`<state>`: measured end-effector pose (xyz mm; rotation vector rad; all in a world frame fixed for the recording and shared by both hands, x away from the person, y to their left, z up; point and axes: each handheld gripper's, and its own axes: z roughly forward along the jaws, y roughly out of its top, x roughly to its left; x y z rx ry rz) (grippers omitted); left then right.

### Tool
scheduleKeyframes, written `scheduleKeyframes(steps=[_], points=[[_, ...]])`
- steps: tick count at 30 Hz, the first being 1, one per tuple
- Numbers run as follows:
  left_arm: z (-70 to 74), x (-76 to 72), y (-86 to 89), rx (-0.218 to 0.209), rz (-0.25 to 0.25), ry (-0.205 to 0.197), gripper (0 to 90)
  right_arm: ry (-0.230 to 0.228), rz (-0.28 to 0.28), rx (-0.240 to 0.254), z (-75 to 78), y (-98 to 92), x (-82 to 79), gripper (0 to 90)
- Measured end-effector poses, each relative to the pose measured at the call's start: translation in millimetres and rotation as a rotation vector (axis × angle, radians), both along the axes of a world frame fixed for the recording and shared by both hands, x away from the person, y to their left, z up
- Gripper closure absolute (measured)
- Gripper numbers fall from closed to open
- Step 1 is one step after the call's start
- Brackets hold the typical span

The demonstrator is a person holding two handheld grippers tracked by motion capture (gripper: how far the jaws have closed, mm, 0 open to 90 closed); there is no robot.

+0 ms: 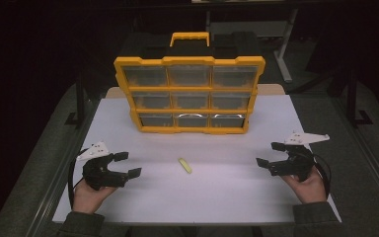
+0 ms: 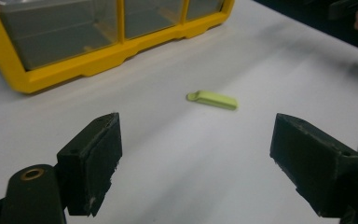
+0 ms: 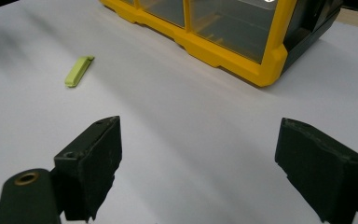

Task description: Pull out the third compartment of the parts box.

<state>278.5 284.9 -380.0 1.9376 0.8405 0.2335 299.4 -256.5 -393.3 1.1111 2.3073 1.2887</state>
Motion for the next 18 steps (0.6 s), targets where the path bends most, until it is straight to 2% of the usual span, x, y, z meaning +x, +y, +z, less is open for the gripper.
scheduleKeyframes(steps=[1,4,8,13,18], points=[[4.9,0.4,-2.5,-0.015,-0.010,0.012,16.8,-0.007,-0.001,0.003,0.4,-0.1,0.1,13.9],[12.3,1.5,-6.3,-0.022,-0.034,0.023,16.7,-0.005,0.000,0.004,1.0,1.2,0.0,13.9],[21.9,4.0,-13.4,-0.019,-0.060,0.027,16.7,-0.006,0.012,-0.012,-0.3,3.8,0.6,13.9],[29.2,8.3,-25.8,-0.030,-0.089,0.030,16.7,-0.007,0.015,-0.007,0.4,2.9,-0.3,13.9],[34.0,16.5,-38.3,-0.059,-0.107,0.052,17.1,-0.004,0.020,-0.010,-0.1,3.6,-0.3,13.9]])
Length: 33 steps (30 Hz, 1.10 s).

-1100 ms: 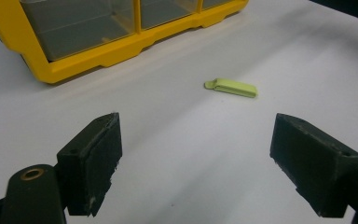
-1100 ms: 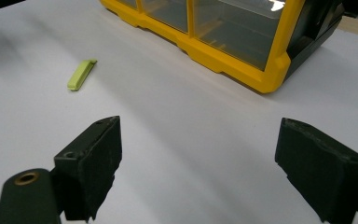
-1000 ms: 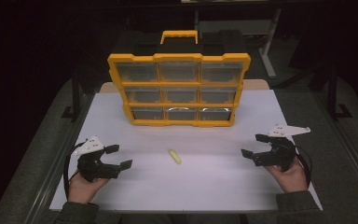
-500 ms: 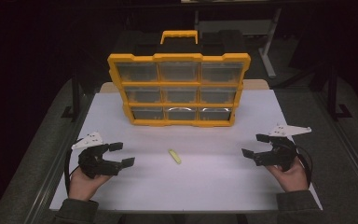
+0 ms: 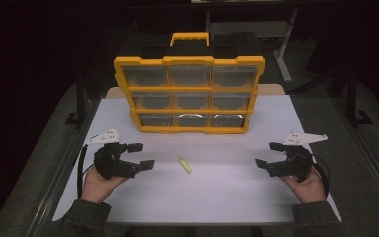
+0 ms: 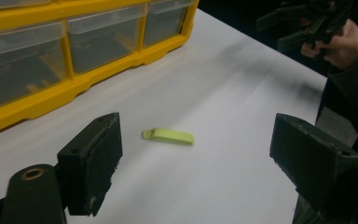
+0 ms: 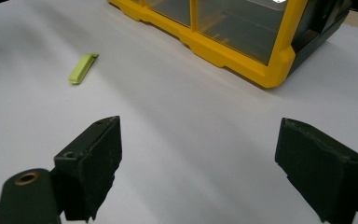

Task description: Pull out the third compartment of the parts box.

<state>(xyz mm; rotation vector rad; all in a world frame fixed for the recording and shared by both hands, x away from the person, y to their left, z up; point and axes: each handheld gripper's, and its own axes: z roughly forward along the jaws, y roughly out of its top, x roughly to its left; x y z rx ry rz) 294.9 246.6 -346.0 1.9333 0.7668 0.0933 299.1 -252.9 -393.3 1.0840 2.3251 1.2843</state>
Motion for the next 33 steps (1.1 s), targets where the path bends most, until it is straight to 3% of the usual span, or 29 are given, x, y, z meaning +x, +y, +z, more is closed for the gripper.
scheduleKeyframes(steps=[2,5,14,17,25,33], points=[[2.5,5.0,-6.2,-0.040,-0.018,0.032,18.4,-0.001,0.000,0.003,0.4,-0.1,0.0,13.9],[7.8,10.7,-14.8,-0.068,-0.022,0.033,22.5,-0.006,0.004,0.006,0.5,-0.3,0.3,13.9],[19.7,21.9,-39.2,-0.096,-0.040,0.050,24.4,-0.010,0.005,0.011,1.2,-0.2,0.0,13.9],[25.2,25.7,-55.0,-0.114,-0.053,0.049,25.3,-0.013,0.007,0.010,2.0,0.5,-0.1,13.9],[39.6,38.8,-84.8,-0.191,-0.044,0.062,25.3,-0.025,0.011,0.013,4.5,2.4,-0.6,13.9],[52.1,52.1,-109.5,-0.213,-0.038,0.077,30.4,-0.027,0.014,0.010,4.5,3.1,0.2,13.9]])
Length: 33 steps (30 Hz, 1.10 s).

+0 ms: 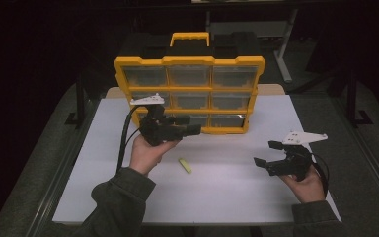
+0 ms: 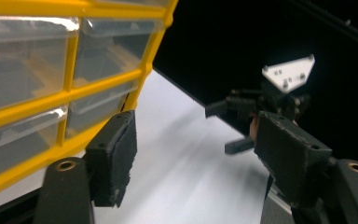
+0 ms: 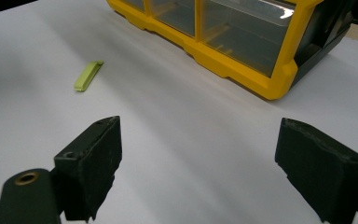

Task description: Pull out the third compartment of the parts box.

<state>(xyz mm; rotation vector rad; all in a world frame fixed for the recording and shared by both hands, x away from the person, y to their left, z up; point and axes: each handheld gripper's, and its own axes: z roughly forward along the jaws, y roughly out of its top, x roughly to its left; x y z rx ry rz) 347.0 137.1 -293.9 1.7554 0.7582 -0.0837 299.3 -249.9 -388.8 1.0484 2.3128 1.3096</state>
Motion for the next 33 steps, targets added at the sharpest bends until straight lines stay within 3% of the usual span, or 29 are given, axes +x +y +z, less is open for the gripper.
scheduleKeyframes(steps=[1,2,3,4,5,6,15,25,29,31,33], points=[[0.0,0.0,0.0,0.000,0.000,0.000,31.8,0.000,0.000,0.001,0.2,0.1,-0.1,13.9],[0.8,6.3,-4.4,-0.036,0.011,0.012,32.7,0.000,0.000,0.003,0.4,0.1,-0.1,13.9],[0.8,6.3,-4.4,-0.036,0.011,0.012,32.7,0.000,0.000,0.003,0.4,0.1,-0.1,13.9],[1.7,11.9,-9.0,-0.080,0.027,0.032,33.3,-0.007,0.000,0.006,0.9,-0.7,0.1,13.9],[1.7,11.9,-9.0,-0.080,0.027,0.032,33.9,-0.007,0.000,0.006,0.9,-0.7,0.1,13.9],[3.6,16.2,-15.0,-0.107,0.041,0.039,34.2,-0.006,-0.004,0.014,1.4,-1.9,0.5,13.9],[15.3,30.9,-35.8,-0.182,0.134,0.027,40.9,-0.008,-0.007,0.031,1.4,-5.3,1.6,13.9],[17.1,53.3,-60.1,-0.296,0.221,0.073,50.9,-0.007,-0.003,0.038,1.0,-6.1,2.9,13.9],[16.6,61.2,-68.4,-0.340,0.229,0.091,55.1,-0.006,-0.002,0.038,0.6,-6.3,3.7,13.9],[17.1,62.2,-70.3,-0.343,0.235,0.089,56.1,-0.006,-0.001,0.038,0.6,-6.4,4.0,13.9],[15.4,65.7,-76.2,-0.393,0.227,0.098,59.0,-0.007,0.001,0.038,0.3,-6.4,4.4,13.9]])
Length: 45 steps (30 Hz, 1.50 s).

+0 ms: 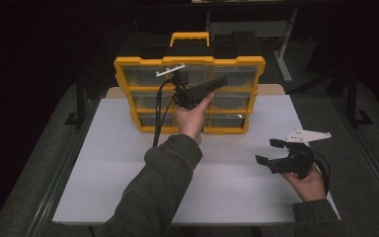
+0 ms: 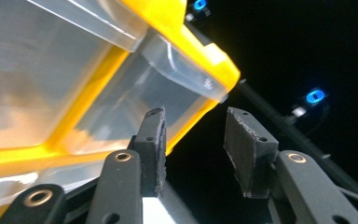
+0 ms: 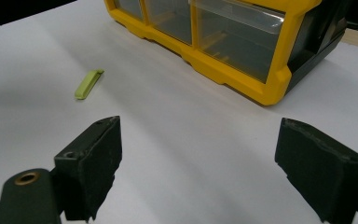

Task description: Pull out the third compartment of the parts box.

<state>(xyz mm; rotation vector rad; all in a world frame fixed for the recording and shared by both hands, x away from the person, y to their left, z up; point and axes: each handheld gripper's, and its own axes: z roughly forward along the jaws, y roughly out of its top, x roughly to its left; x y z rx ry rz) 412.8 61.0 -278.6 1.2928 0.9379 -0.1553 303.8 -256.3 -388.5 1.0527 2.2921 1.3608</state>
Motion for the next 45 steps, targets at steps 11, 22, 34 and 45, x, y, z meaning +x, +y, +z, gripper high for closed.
scheduleKeyframes(steps=[11,22,34,45], points=[[-2.7,6.3,-16.7,-0.043,0.041,-0.029,71.1,-0.008,-0.002,0.018,1.5,-3.1,-0.7,14.1],[-3.0,12.2,-27.0,-0.062,0.064,-0.035,78.7,-0.019,-0.004,0.032,4.1,-6.4,-0.9,14.1],[-5.2,11.3,-26.3,-0.099,0.054,-0.008,80.6,-0.022,-0.004,0.034,4.2,-8.1,-0.3,14.2],[-7.0,7.3,-21.1,-0.129,0.048,0.010,80.8,-0.019,-0.002,0.028,3.6,-6.9,0.3,14.1]])
